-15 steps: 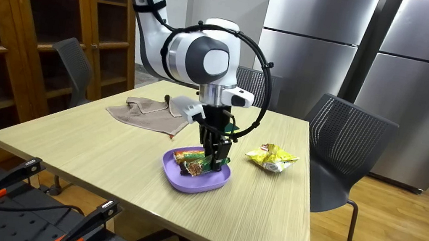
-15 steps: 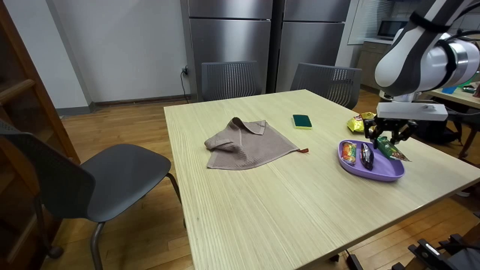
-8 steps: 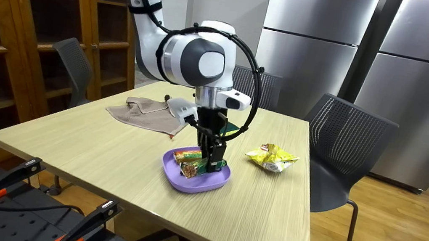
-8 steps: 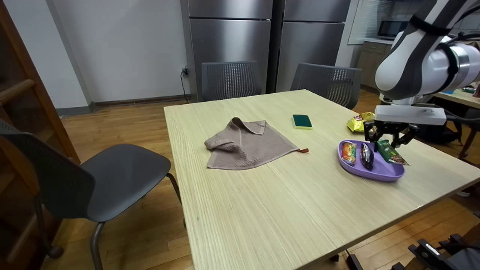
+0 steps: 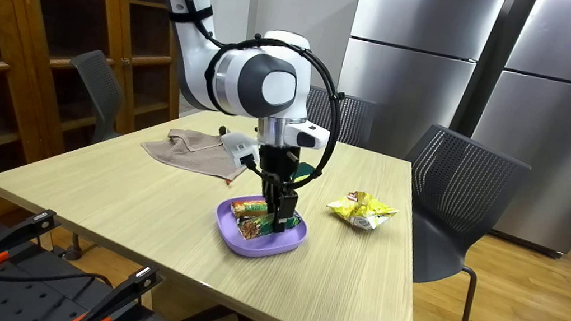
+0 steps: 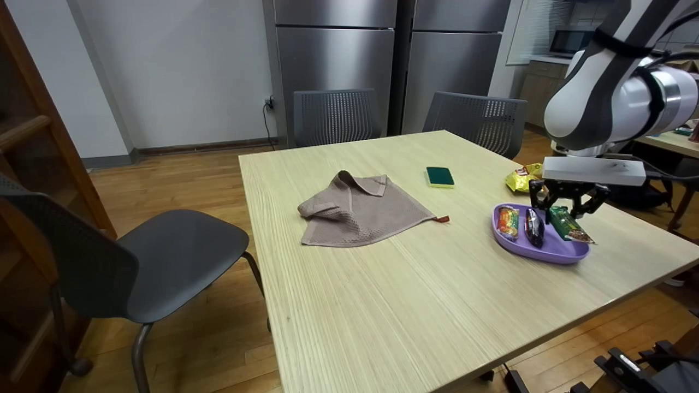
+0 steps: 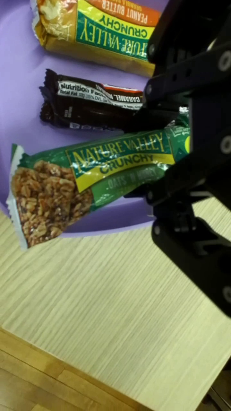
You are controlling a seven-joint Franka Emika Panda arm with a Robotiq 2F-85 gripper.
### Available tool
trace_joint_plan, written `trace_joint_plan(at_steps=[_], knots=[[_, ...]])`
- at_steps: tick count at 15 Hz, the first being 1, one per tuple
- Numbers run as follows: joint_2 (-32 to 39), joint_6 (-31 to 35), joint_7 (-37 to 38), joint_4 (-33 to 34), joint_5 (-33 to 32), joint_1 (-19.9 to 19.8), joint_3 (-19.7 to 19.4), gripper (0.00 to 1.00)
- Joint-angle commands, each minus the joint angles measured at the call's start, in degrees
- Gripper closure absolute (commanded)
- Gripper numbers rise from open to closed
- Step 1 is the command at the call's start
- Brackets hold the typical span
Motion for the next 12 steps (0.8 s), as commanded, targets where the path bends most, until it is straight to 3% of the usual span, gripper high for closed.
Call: trace_joint_plan(at_steps=[1, 3, 4, 5, 9, 12], knots=[[0.06, 0.03, 1.54, -0.13, 0.65, 1.62, -1.31, 0.83], [0.21, -0.12, 1.53, -0.06, 0.61, 1.73, -1.36, 0.83], [0.29, -0.01, 1.79, -0.05, 0.54, 1.98, -1.61, 0.33], [0.19, -0.05, 1.83, -0.06, 0.57, 2.02, -1.67, 0.31], [-0.16, 0.2, 2.08, -0.33, 0.36, 2.57, -2.32, 0.03], [-0.52, 0.21, 2.2, -0.47, 0.25, 2.93, -2.84, 0.0]])
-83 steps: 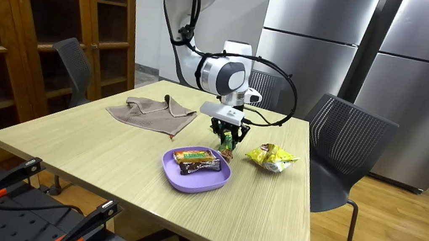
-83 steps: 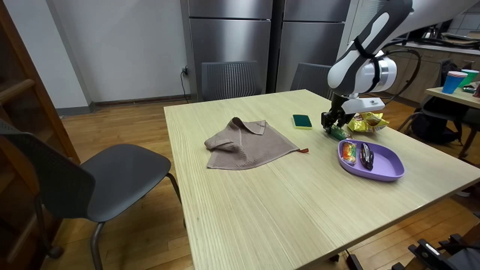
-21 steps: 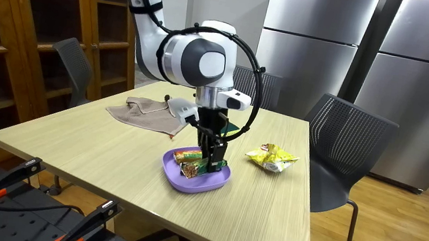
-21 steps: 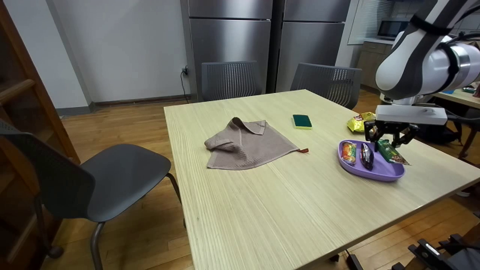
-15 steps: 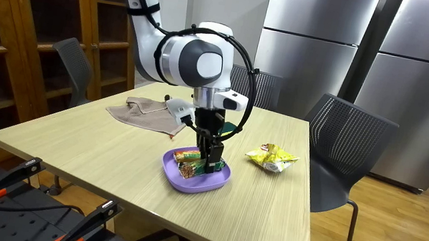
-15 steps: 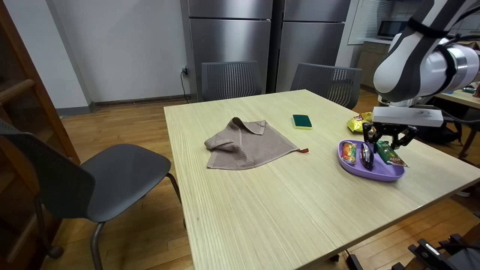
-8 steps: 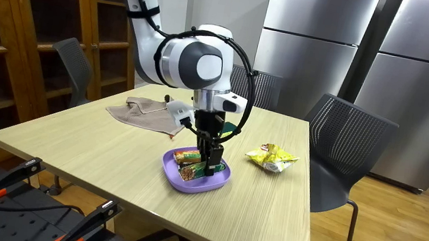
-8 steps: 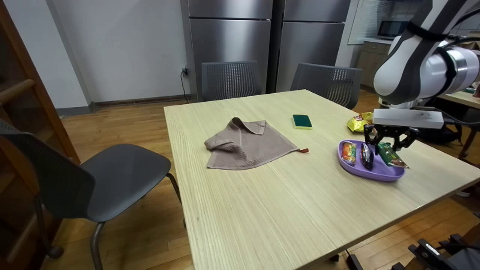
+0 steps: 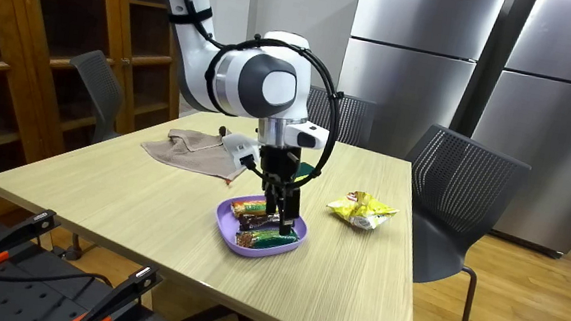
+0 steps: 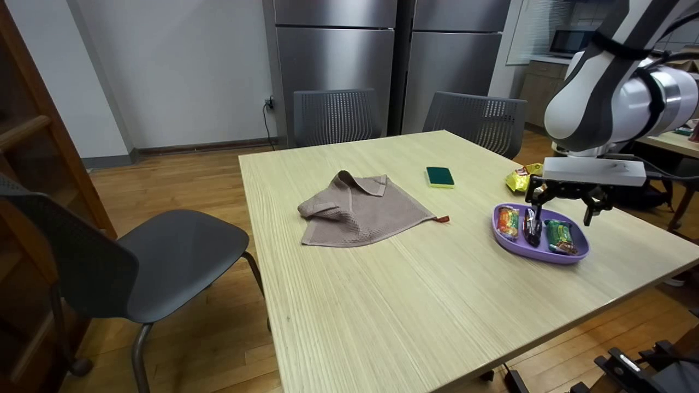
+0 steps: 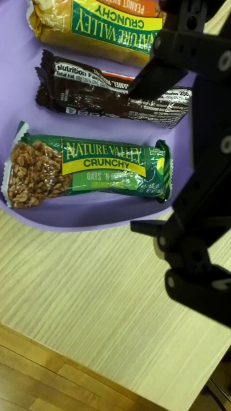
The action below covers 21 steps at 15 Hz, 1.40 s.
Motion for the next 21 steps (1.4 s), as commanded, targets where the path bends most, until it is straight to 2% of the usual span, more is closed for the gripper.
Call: trace_joint_plan(at_steps=[1, 13, 21], knots=[[-1.01, 0.16, 1.17, -0.49, 0.18, 1.55, -1.42, 0.0], [-2.98, -1.09, 2.23, 2.22, 0.53, 3.56, -0.83, 0.0], [-2.36, -1.93, 4.04, 6.0, 2.15, 5.03, 2.56, 0.0]])
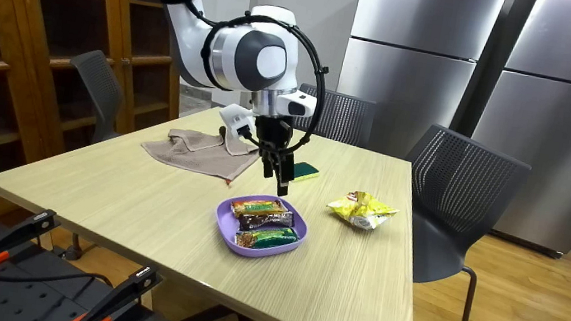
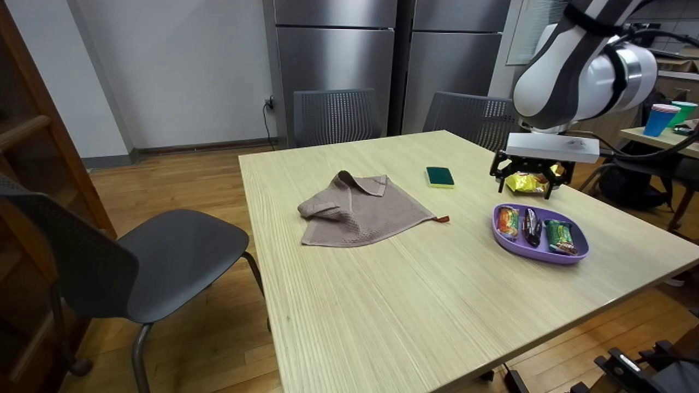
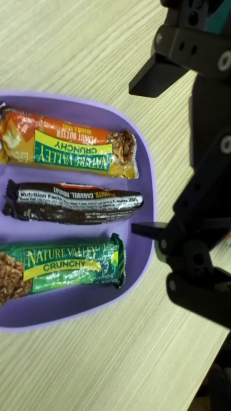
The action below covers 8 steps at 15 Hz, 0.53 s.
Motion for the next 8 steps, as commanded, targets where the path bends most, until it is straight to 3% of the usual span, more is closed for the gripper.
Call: trace_joint_plan(at_steps=[1, 8], knots=[[-0.67, -2.09, 1.02, 1.91, 1.76, 0.21, 2.4, 0.0], [0.25, -2.08, 0.27, 4.62, 4.16, 0.03, 7.15, 0.0]])
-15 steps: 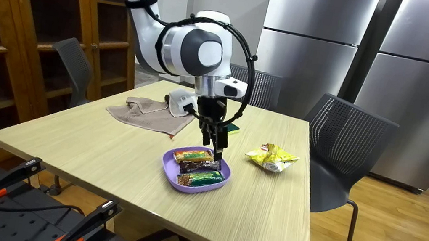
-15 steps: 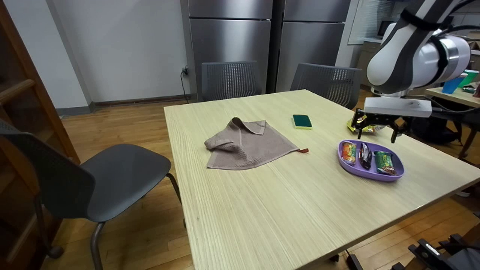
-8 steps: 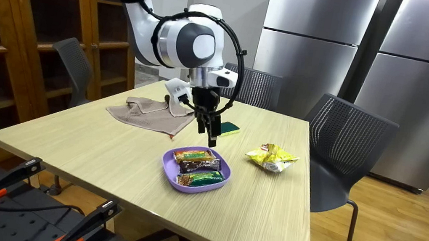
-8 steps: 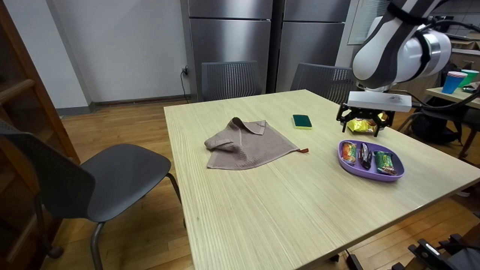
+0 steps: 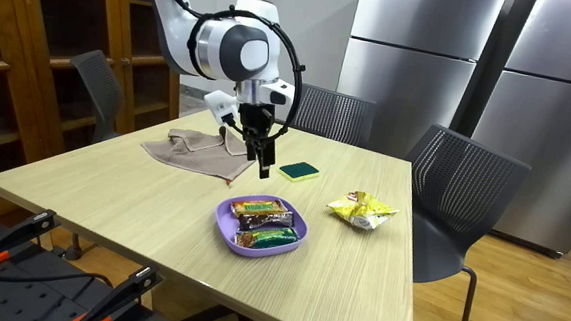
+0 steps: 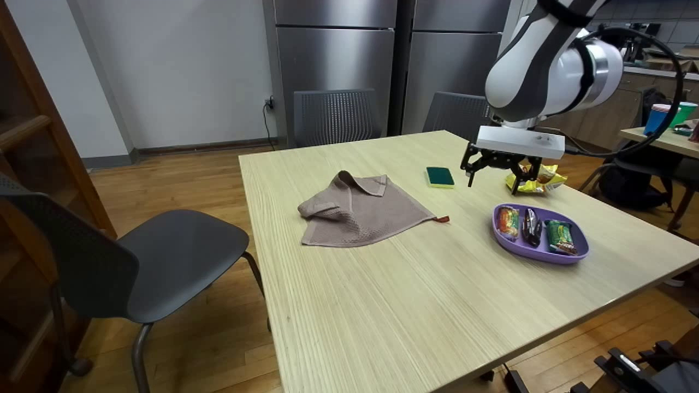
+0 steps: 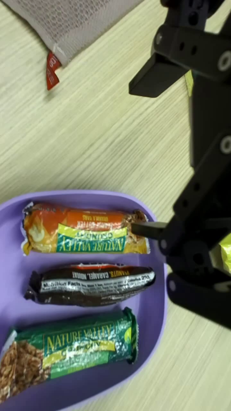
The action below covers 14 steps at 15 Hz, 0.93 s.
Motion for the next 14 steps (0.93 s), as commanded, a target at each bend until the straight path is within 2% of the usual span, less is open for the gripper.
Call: trace_joint_plan(at_steps=[1, 9, 14], knots=[[0.33, -2.09, 0.0, 2.34, 1.96, -0.5, 2.63, 0.0], [1.97, -3.55, -2.32, 4.9, 5.23, -1.96, 8.19, 0.0], [4.18, -3.39, -2.75, 6.63, 6.72, -2.4, 9.76, 0.0]])
